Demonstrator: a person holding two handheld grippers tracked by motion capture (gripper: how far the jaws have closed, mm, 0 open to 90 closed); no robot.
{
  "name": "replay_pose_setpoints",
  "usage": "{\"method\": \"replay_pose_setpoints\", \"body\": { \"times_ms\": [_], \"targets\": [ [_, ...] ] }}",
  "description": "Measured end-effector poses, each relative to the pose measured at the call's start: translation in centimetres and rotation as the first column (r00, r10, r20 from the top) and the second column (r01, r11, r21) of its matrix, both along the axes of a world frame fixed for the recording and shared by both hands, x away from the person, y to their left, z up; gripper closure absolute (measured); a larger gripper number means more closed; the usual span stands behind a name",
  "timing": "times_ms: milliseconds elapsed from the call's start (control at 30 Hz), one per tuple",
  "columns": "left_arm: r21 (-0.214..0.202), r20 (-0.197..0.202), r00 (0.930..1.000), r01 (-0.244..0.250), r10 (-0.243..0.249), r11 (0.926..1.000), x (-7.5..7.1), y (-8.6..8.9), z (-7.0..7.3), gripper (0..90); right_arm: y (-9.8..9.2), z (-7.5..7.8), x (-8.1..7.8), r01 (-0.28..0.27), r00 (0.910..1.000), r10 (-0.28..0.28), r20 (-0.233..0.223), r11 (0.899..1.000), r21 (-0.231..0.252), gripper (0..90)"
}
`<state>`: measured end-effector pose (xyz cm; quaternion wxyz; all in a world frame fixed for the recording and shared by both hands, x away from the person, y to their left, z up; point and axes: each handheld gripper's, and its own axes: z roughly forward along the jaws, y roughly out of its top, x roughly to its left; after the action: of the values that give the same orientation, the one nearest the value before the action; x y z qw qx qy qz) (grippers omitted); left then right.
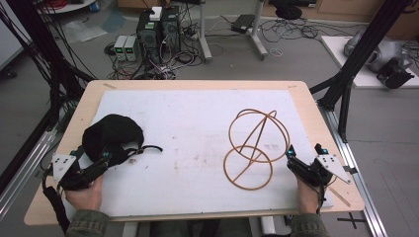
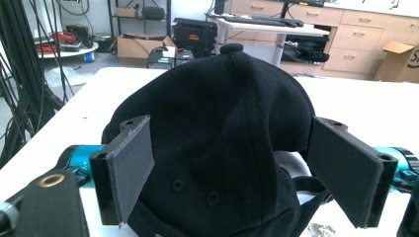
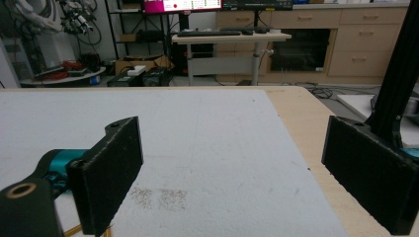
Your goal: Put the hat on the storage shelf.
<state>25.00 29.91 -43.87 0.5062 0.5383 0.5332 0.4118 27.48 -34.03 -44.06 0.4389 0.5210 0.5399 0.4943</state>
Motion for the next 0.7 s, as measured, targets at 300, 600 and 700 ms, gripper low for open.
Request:
{"method": "replay_pose_setpoints", "body": {
  "times_ms": [300, 600, 700],
  "targets": [
    [0.001, 0.002, 1.0000, -0.004, 0.004, 1.0000, -0.04, 0.11, 0.00, 19.1, -0.07, -0.02, -0.02, -0.003, 1.0000, 0.003, 0.000, 1.000, 0.003, 7.9],
    [-0.004, 0.001, 1.0000, 0.006, -0.006, 1.0000, -0.03, 0.12, -0.03, 18.8, -0.05, -0.07, 0.06, -0.010, 0.9999, 0.010, -0.003, 1.000, 0.006, 7.9],
    [-0.002, -0.001, 1.0000, 0.007, -0.007, 1.0000, -0.03, 0.10, -0.02, 18.8, -0.03, -0.12, 0.10, -0.012, 0.9999, 0.012, -0.005, 1.000, 0.011, 7.9]
  ]
}}
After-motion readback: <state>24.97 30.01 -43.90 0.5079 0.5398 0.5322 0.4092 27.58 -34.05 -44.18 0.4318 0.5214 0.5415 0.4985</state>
